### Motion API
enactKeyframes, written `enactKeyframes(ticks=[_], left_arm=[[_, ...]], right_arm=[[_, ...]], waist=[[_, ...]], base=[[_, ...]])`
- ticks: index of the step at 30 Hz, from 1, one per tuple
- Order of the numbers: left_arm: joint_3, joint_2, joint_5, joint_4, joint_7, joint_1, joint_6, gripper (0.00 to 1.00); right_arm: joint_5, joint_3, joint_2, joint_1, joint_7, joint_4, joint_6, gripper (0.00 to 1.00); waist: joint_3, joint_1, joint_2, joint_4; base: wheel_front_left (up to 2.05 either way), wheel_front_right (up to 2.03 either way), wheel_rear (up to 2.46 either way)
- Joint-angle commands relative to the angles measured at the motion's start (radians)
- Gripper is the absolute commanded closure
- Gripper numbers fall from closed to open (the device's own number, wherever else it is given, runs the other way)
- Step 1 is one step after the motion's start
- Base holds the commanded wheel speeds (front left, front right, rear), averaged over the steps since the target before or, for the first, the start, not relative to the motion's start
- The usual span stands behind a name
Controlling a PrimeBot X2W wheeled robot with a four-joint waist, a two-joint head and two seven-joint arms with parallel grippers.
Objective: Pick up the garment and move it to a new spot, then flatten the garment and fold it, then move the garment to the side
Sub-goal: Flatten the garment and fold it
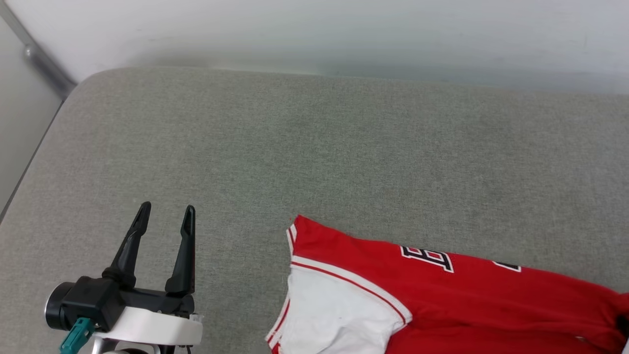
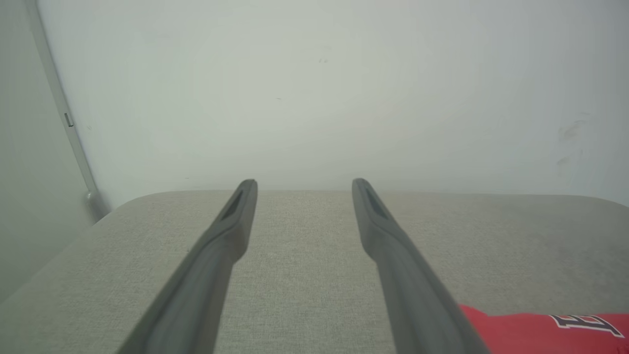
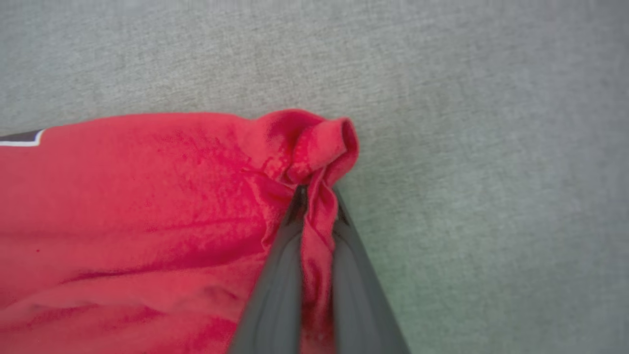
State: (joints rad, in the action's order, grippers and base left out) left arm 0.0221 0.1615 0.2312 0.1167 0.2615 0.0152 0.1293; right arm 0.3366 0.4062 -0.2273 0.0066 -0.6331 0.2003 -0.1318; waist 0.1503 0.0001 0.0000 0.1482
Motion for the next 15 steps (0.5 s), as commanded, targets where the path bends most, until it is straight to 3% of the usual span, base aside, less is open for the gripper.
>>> enactKeyframes(ticks=[1, 8, 15], left_arm=[[0.001, 0.003, -0.004, 0.0, 0.005, -0.004, 0.001, 0.0], [0.008, 0.0, 0.002, -0.013, 0.005, 0.017, 0.002, 0.0], [0.006, -0.009, 0.009, -0.019, 0.005, 0.038, 0.002, 0.0]], right_arm=[[-0.002, 0.017, -0.008, -0.015, 0.008, 0.013, 0.002, 1.0], [0.02, 0.044, -0.002, -0.013, 0.011, 0.019, 0.002, 1.0], [0.086, -0.024, 0.044, 0.051, -0.036, -0.108, 0.001, 1.0]], waist=[[0.0, -0.0001, 0.0, -0.001], [-0.034, -0.0001, 0.0, -0.001], [-0.078, -0.0001, 0.0, 0.002]], base=[[0.0, 0.0, 0.0], [0.0, 0.0, 0.0], [0.0, 0.0, 0.0]])
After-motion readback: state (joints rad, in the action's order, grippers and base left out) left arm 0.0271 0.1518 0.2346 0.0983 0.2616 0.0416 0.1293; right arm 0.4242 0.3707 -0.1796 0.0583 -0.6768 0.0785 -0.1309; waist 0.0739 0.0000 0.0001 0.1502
